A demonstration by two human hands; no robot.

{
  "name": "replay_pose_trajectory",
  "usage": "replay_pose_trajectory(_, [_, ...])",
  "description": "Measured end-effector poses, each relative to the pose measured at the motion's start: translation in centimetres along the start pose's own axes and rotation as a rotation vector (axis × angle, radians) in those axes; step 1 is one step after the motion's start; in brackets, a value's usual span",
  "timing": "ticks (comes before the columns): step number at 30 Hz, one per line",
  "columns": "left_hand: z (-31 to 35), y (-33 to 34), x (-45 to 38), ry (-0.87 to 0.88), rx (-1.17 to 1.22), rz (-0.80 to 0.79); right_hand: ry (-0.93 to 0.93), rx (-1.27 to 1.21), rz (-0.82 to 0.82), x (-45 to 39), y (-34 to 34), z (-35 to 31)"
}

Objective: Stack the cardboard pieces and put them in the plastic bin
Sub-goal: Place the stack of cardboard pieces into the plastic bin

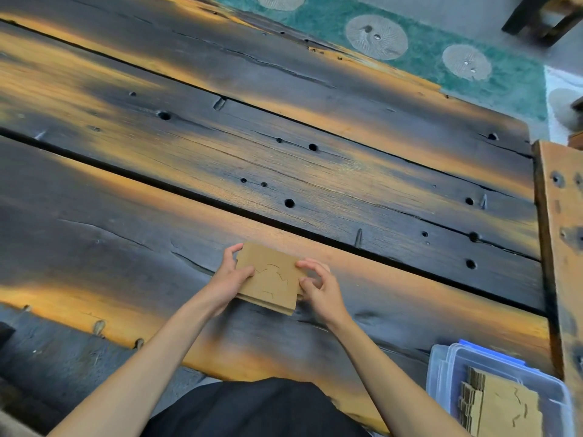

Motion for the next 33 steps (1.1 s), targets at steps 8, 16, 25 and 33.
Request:
replay_pose_trajectory(8, [2.6,3.5,2.6,0.149,-0.300,-0.337,0.035,0.027,-0.155,0.4,-4.8,-3.4])
replay_pose_trajectory(16, [2.1,8.2,3.7,0.212,-0.357,-0.455,0.085,-0.155,-0.449,3.2,-6.8,-2.7])
replay_pose_trajectory(25, [-3.0,13.9,4.7,0.058,0.065,-0.206,0.140,-0.299,0.060,5.8,-10.1,1.7])
replay_pose_trajectory(33, [-5.7,19.8,6.7,0.086,-0.174,-0.197,0.161,-0.301,0.235,9.3,-13.2,3.8])
Point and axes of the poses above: each hand's wrist, its own x-axis away from the middle knuckle, its own y-axis out of the palm, z = x × y, the point moved 2 cm from there along -x, towards the middle knuckle, and after that the axes turned 13 degrees about x, right-handed, at the moved point
